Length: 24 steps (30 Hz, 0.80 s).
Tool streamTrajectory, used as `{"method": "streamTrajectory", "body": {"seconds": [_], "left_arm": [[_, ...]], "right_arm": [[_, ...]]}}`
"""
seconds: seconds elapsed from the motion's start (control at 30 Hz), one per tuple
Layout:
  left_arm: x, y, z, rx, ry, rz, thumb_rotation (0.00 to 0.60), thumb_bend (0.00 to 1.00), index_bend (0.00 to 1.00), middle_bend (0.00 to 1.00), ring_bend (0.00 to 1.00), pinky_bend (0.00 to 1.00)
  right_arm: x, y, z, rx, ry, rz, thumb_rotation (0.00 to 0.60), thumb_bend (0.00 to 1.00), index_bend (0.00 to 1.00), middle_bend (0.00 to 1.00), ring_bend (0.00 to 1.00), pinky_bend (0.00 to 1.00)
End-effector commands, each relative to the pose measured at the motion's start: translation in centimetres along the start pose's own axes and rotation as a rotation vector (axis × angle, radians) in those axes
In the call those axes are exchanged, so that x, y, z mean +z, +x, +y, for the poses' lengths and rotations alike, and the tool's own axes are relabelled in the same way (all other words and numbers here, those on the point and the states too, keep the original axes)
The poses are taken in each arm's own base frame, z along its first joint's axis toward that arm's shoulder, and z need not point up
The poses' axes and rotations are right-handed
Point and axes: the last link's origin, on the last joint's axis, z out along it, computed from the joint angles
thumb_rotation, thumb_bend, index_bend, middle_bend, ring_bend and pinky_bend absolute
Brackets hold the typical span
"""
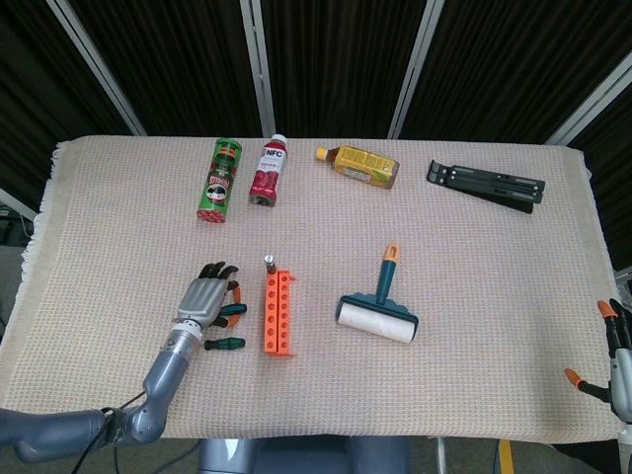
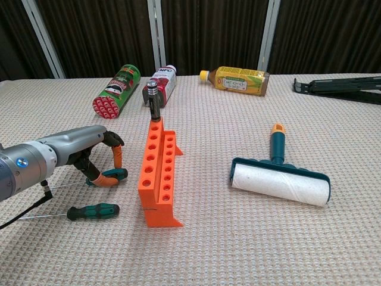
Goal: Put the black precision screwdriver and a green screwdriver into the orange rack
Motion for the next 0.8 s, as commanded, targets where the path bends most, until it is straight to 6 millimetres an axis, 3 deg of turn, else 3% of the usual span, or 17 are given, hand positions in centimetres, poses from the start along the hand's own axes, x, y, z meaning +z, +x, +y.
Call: {"method": "streamTrajectory", "body": {"seconds": [0.03,0.23,0.43,0.8], "left_arm": [[-0.8,2.0,-0.1,-0.215,-0.017,-0.002,0.6,0.43,0.61,0.14,0.0,0.0],[-2.5,5.4,-0.5,-0.574,-0.091,0.026,0.6,0.46,0.61,0.2,0.01,0.07],[-4.4,7.4,-1.2,-0.874,-0.209,0.015,0.6,0.5,0.63,0.29,0.1,0.14],[-7.0,8.7,-1.8,-0.964,-0.39,0.008,0.6,0.5,0.65,0.35,0.14,0.22]], "right_arm": [[0.0,0.1,0.0,0.0,0.002,0.002,0.6,0.0,0.0,0.0,0.0,0.0],[-0.1,0.1,-0.2,0.0,0.01,0.004,0.6,0.0,0.0,0.0,0.0,0.0],[-0.1,0.1,-0.4,-0.003,0.016,0.007,0.6,0.0,0.0,0.0,0.0,0.0],[-0.4,0.2,-0.7,-0.007,0.02,0.012,0.6,0.0,0.0,0.0,0.0,0.0]]}}
